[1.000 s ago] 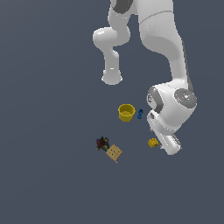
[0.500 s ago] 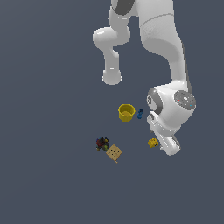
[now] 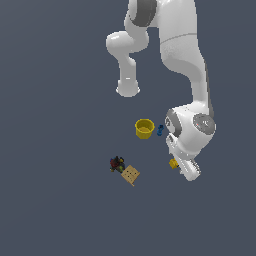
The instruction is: Pick up a designated object from a clutter of objects.
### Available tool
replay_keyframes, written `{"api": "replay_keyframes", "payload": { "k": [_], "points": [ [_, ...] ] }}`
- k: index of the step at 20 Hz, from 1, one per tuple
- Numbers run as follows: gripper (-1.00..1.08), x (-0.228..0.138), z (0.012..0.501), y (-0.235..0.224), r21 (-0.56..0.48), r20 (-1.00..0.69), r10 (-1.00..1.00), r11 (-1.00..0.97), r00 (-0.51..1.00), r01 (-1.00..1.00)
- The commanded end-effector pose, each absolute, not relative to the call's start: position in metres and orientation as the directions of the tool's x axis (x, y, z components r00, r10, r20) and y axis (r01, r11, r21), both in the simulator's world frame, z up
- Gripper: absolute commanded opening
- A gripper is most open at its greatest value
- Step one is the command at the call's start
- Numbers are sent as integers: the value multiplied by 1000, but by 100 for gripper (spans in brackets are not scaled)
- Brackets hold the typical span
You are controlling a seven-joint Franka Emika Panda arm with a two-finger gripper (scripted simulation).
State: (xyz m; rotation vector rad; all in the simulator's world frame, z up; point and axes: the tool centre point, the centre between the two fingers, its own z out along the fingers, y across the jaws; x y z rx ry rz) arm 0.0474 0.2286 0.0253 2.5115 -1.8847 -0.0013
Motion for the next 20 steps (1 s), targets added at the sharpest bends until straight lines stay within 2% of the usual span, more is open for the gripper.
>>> {"api": "replay_keyframes", "payload": {
  "k": [1, 2, 3, 20],
  "points": [
    [100, 49, 22, 229, 0, 0, -960, -279, 279, -960],
    [100, 49, 22, 229, 0, 0, -960, -279, 279, -960],
    [-100, 49, 22, 229, 0, 0, -960, -279, 279, -960],
    [-100, 45, 33, 229, 0, 0, -960, -279, 279, -960]
  ]
}}
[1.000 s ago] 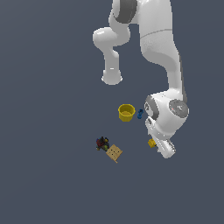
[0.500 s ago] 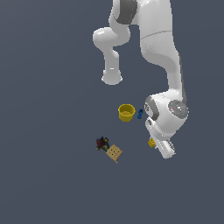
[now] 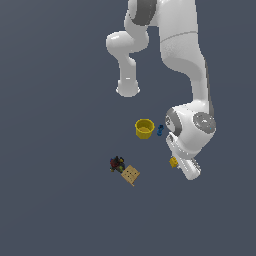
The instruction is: Pick up a designated object from a clutter of objects.
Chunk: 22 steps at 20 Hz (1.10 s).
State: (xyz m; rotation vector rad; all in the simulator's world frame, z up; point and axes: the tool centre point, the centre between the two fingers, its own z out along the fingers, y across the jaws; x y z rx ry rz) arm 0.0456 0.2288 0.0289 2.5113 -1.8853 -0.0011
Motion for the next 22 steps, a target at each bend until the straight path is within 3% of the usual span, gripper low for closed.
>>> {"api": "replay_keyframes", "payload": {
  "k": [1, 10, 22],
  "points": [
    [-100, 44, 37, 229, 0, 0, -960, -279, 279, -960],
    [-100, 26, 90, 228, 0, 0, -960, -279, 279, -960],
    [-100, -12, 210, 227, 0, 0, -960, -279, 279, -960]
  ]
}}
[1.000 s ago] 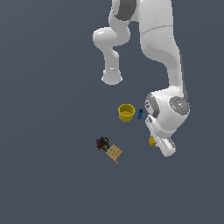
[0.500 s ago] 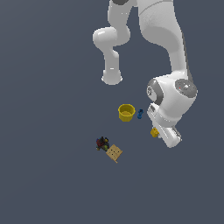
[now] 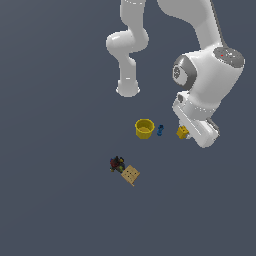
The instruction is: Pick up a designated object from a clutter of objects.
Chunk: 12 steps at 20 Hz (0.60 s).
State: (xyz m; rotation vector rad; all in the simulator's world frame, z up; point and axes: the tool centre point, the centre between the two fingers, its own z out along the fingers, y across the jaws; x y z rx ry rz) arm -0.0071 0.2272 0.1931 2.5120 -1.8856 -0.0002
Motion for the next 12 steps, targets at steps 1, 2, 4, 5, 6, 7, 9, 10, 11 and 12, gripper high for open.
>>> {"api": "replay_keyframes", "payload": {
  "k": [1, 2, 4, 5, 6, 7, 9, 10, 11, 12],
  "points": [
    [-100, -16, 221, 227, 0, 0, -960, -279, 279, -960],
    [-100, -19, 232, 227, 0, 0, -960, -279, 279, -960],
    [-100, -26, 253, 227, 0, 0, -960, -279, 279, -960],
    [-100, -29, 263, 227, 0, 0, -960, -279, 279, -960],
    [-100, -31, 273, 227, 0, 0, -960, -279, 279, -960],
    [-100, -34, 282, 227, 0, 0, -960, -279, 279, -960],
    [-100, -39, 300, 227, 0, 0, -960, -279, 279, -960],
    [-100, -41, 308, 227, 0, 0, -960, -279, 279, -960],
    [-100, -43, 315, 227, 0, 0, -960, -279, 279, -960],
    [-100, -45, 323, 227, 0, 0, -960, -279, 279, -960]
  ]
}}
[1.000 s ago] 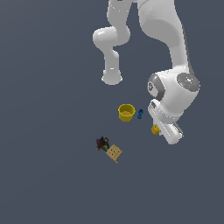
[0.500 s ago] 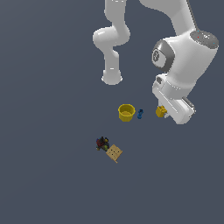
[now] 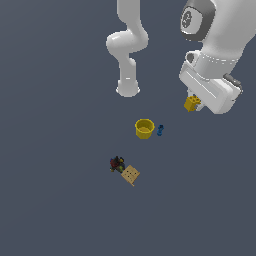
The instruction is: Pick up a designated object from a clutter of objects.
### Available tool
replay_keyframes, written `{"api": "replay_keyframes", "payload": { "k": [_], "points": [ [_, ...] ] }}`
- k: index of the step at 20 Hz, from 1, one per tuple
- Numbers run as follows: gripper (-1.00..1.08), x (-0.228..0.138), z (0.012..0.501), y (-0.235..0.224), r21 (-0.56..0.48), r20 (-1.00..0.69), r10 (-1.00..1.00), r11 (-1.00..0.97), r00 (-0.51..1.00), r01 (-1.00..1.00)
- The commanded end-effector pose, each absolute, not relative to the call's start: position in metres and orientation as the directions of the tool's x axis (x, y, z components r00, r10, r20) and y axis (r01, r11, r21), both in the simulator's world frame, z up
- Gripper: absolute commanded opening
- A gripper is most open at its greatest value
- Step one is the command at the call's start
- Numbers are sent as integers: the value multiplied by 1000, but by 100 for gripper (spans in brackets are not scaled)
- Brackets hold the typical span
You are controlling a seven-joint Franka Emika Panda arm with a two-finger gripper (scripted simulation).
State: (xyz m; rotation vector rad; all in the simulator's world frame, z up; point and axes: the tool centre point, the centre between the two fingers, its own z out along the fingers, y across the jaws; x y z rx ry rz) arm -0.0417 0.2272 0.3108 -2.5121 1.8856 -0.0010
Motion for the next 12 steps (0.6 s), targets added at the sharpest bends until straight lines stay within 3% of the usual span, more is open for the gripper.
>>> {"api": "replay_keyframes", "payload": {
  "k": [1, 12],
  "points": [
    [-100, -47, 329, 227, 0, 0, -960, -279, 279, -960],
    [-100, -54, 362, 228, 0, 0, -960, -279, 279, -960]
  ]
}}
